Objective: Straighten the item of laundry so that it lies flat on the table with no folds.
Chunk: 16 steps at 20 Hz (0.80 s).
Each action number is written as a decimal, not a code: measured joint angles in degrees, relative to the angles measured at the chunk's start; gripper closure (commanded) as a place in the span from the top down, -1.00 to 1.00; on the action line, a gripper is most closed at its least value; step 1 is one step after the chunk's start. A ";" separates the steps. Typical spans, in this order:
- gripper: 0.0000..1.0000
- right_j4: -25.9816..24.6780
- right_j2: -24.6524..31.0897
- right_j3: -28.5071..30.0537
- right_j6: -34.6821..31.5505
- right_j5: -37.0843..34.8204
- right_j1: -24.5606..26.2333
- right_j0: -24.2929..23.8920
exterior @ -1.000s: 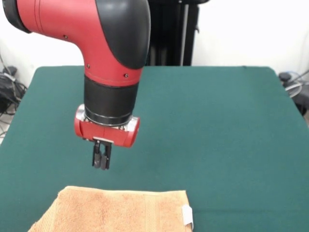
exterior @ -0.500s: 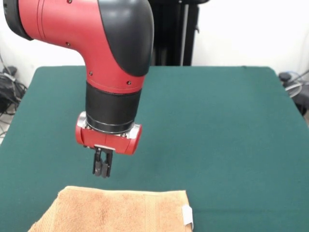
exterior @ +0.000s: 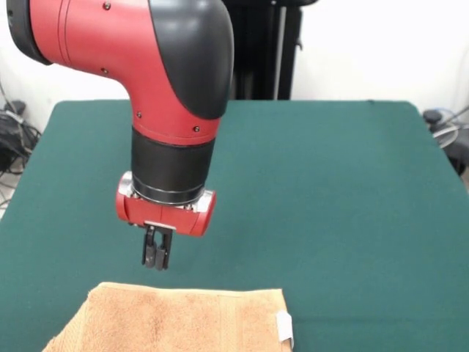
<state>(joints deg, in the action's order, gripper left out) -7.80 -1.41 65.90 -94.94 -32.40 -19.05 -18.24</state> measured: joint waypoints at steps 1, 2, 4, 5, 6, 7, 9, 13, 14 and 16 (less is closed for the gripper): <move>-1.00 -0.01 0.00 0.00 0.00 0.00 0.08 0.00; -1.00 -0.02 -0.04 0.00 0.00 0.00 0.24 0.01; -1.00 -0.02 -0.21 0.00 0.00 0.01 0.60 0.04; -1.00 -0.04 -0.36 0.00 0.00 0.11 0.86 0.05; -1.00 -0.04 -0.55 0.00 0.00 0.24 1.09 0.07; -1.00 -0.04 -0.74 0.00 0.00 0.38 1.32 0.09; -1.00 -0.04 -1.10 0.00 0.00 0.69 1.68 0.11; -1.00 -0.04 -1.71 -0.01 0.00 1.79 2.38 0.12; -1.00 -0.04 -1.79 -0.01 0.00 2.11 2.53 0.12; -1.00 -0.04 -2.06 -0.02 0.00 3.37 3.08 0.13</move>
<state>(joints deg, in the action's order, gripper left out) -7.84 -3.47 65.88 -94.94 -29.03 -15.98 -18.11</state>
